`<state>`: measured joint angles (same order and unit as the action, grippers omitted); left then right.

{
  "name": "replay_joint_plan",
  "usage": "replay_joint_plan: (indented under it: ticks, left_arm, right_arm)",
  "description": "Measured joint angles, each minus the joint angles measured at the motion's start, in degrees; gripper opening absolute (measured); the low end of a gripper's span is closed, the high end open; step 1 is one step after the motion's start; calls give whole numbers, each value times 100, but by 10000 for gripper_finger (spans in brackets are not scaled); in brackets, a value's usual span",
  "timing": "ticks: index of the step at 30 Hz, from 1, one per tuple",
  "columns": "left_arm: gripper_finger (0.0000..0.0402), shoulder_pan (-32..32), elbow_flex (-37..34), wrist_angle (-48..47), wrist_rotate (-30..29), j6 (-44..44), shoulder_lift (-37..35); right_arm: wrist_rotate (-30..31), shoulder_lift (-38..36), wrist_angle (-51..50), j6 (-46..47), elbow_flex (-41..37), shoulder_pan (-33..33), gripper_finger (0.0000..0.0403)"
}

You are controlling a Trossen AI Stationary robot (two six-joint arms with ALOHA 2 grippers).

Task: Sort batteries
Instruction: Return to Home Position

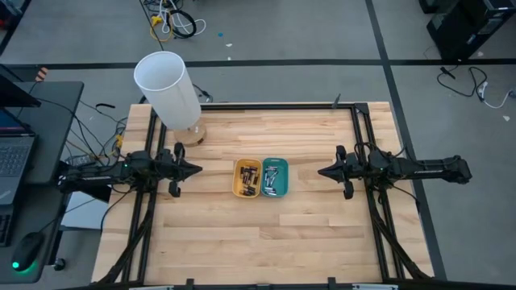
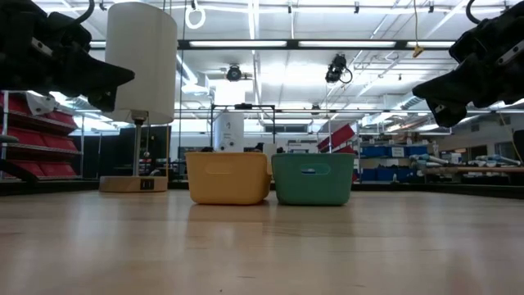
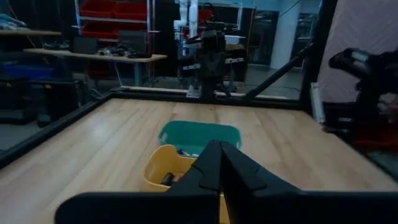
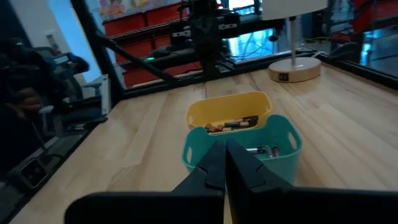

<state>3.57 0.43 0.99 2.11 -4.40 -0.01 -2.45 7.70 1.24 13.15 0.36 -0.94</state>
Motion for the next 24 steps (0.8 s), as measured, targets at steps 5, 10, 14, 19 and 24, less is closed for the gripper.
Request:
replay_joint_plan:
  ticks: [5, 10, 14, 19, 24]
  left_arm:
    - [13, 0, 0, -21, -527, -152, 0]
    - [13, 0, 0, 102, -668, -174, 0]
    - [19, 0, 0, 97, -671, -178, 0]
    - [22, 0, 0, 87, -671, -180, 0]
    - [23, 0, 0, 83, -671, -182, 0]
  right_arm:
    - [255, 0, 17, 53, 0, -1, 1]
    - [263, 0, 44, 367, 2, -1, 2]
    - [265, 0, 43, 336, 2, -1, 0]
    - [267, 0, 43, 332, 2, -1, 4]
    - [270, 0, 43, 323, 2, -1, 3]
